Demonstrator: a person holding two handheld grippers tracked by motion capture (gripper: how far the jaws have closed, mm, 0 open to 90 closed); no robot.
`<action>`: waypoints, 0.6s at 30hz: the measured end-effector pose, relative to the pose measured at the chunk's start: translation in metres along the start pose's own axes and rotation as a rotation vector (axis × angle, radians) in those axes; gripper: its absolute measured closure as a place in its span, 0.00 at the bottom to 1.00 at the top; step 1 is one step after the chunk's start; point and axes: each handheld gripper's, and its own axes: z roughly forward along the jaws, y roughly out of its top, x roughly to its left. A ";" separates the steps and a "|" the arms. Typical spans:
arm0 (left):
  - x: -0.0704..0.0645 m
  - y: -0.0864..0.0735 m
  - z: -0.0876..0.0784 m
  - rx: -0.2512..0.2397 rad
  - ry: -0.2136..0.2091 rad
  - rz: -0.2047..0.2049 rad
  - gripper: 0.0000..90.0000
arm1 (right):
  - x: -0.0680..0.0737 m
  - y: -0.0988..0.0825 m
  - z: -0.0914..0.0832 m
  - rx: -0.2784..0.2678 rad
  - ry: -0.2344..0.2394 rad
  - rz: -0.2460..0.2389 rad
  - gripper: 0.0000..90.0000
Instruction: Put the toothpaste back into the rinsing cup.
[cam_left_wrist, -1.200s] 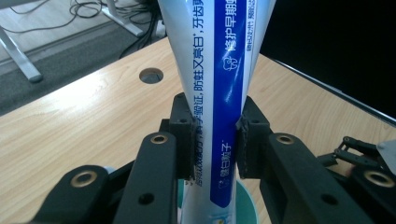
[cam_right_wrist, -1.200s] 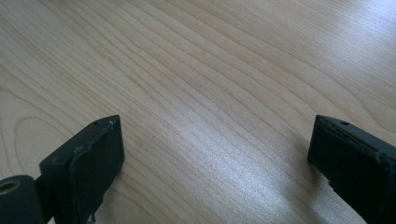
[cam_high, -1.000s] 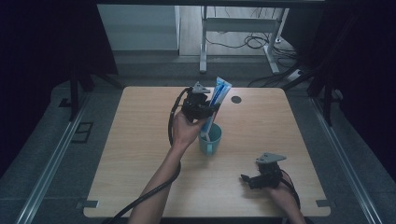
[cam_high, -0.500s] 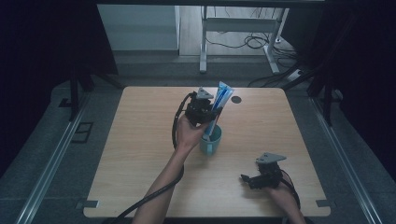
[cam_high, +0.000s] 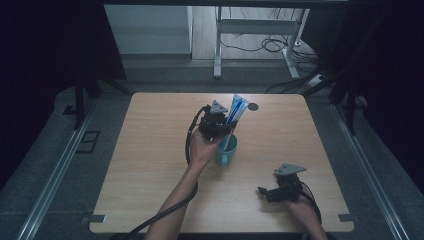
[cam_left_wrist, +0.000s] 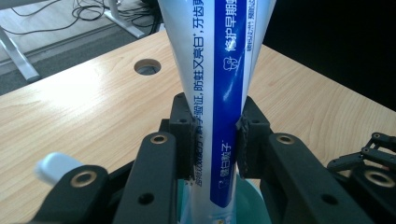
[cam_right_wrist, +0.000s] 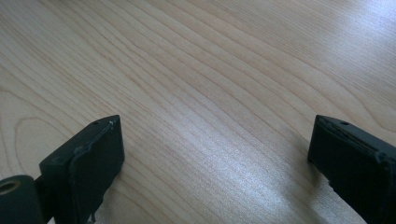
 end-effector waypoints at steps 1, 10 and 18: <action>0.000 -0.001 0.001 0.001 0.001 0.003 0.81 | 0.000 0.000 0.000 0.000 0.000 0.000 0.04; -0.002 -0.010 0.007 -0.001 -0.006 -0.006 0.80 | 0.000 0.000 0.000 0.000 0.000 0.000 0.04; 0.000 -0.017 0.011 0.006 -0.005 -0.013 0.80 | 0.000 0.000 0.000 0.000 0.000 -0.001 0.04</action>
